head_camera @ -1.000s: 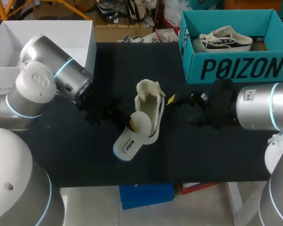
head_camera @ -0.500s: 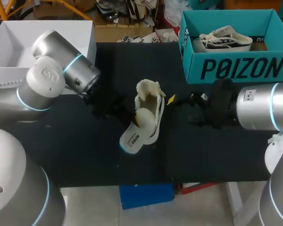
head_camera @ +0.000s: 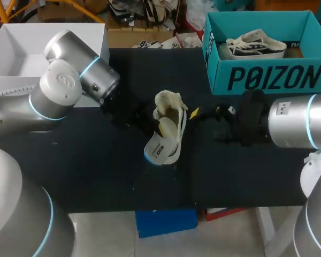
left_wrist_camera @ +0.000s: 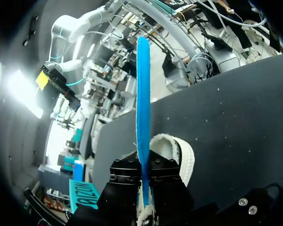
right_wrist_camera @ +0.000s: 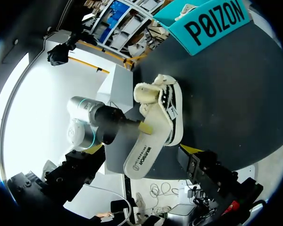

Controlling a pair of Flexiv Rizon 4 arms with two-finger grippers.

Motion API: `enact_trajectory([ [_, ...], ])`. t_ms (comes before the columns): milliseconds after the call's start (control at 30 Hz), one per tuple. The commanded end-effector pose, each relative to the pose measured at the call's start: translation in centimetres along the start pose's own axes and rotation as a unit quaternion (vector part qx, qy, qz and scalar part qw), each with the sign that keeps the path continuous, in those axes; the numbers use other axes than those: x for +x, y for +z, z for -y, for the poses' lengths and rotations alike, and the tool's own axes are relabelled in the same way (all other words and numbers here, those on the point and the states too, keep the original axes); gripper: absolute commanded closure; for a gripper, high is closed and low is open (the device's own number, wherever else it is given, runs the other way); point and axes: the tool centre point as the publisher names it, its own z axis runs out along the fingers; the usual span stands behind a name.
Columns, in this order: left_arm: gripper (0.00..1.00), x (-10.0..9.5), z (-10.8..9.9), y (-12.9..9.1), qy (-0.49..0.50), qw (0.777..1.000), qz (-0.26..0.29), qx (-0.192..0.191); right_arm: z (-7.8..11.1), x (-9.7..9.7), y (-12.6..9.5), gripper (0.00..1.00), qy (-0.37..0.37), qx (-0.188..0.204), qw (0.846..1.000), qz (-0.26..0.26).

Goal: Take the shoe out of the shoebox, open the shoe tongue, remove and reinsert the insole, then place the shoe into the shoebox

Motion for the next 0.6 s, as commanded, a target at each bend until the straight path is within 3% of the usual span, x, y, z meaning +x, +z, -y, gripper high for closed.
enact_trajectory([
  [33, 1.00, -0.1, -1.1, 0.4, 0.001, 1.000, 0.001, 0.000, -0.1, -0.2, -0.4, 0.00, -0.001, 0.004, 1.000, -0.003],
  [600, 1.00, -0.6, -4.0, 0.5, 0.004, 1.000, -0.012, -0.024, -0.1, -0.2, -0.4, 0.00, -0.001, 0.004, 1.000, -0.003],
])
